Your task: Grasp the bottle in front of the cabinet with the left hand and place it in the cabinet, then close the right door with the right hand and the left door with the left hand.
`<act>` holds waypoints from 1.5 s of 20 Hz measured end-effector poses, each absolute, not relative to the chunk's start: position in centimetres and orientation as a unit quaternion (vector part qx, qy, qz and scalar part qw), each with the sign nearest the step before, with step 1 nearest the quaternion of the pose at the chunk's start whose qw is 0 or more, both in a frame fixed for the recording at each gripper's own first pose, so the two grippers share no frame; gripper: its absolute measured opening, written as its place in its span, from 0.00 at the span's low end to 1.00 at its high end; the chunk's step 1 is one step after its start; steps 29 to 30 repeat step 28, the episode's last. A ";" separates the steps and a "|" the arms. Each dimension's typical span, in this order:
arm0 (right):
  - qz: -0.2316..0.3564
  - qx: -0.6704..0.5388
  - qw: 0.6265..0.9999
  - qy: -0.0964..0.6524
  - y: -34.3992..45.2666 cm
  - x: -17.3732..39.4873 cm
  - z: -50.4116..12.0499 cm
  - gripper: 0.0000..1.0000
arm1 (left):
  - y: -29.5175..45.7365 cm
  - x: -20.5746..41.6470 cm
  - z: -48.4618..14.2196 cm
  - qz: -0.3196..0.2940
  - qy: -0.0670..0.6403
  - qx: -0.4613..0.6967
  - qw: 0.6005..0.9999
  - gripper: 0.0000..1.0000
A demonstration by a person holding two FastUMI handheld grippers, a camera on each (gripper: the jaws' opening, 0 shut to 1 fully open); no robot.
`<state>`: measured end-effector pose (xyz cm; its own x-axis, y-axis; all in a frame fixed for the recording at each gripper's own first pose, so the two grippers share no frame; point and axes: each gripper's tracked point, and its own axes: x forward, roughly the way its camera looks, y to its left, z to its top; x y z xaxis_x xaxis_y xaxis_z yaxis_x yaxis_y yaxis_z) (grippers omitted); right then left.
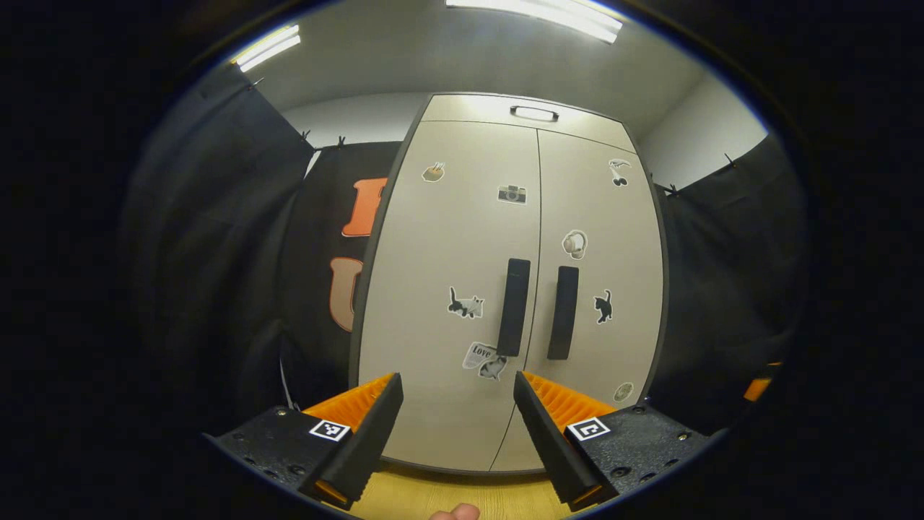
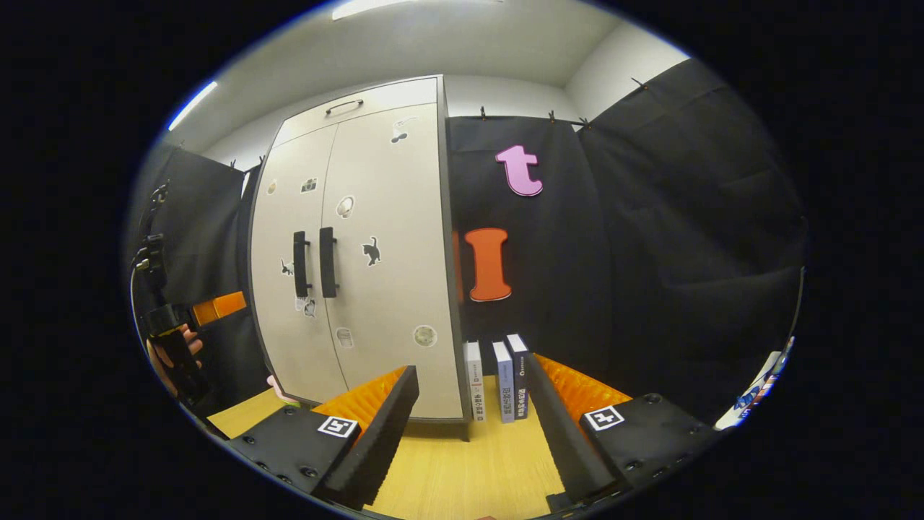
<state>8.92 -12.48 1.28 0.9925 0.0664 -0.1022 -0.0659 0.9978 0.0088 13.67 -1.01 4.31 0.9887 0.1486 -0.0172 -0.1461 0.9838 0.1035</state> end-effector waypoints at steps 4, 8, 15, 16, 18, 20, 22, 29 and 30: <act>0.052 0.004 0.998 0.047 -11.2 8.3 0.7 0.98 | -1.5 9.4 3.1 0.066 -0.003 0.048 0.997 0.94; 0.053 0.010 0.997 0.054 -10.9 7.4 -0.6 0.98 | -1.6 6.0 0.7 0.085 0.008 0.070 0.994 0.94; 0.048 0.011 0.997 0.056 -10.5 6.3 -1.3 0.98 | -5.3 5.5 0.4 0.047 -0.004 0.072 0.996 0.94; 0.046 0.012 0.997 0.053 -10.5 6.2 -1.2 0.98 | -5.8 5.5 0.4 0.040 -0.004 0.066 0.997 0.94; 0.038 0.012 0.998 0.054 -10.8 5.9 -1.4 0.98 | -6.8 5.8 0.5 0.026 -0.007 0.063 0.998 0.94; 0.037 0.013 0.998 0.056 -10.7 5.7 -1.5 0.98 | -7.7 6.2 0.5 0.012 -0.008 0.058 0.998 0.94; 0.038 0.017 0.997 0.060 -10.8 5.6 -1.8 0.98 | -8.3 6.6 0.3 0.003 -0.007 0.049 0.999 0.94; 0.029 0.020 0.998 0.058 -11.6 5.8 -1.5 0.98 | -9.6 7.3 0.0 -0.014 -0.005 0.034 0.999 0.95; 0.029 0.020 0.998 0.058 -11.6 5.8 -1.5 0.98 | -9.6 7.3 0.0 -0.014 -0.005 0.034 0.999 0.95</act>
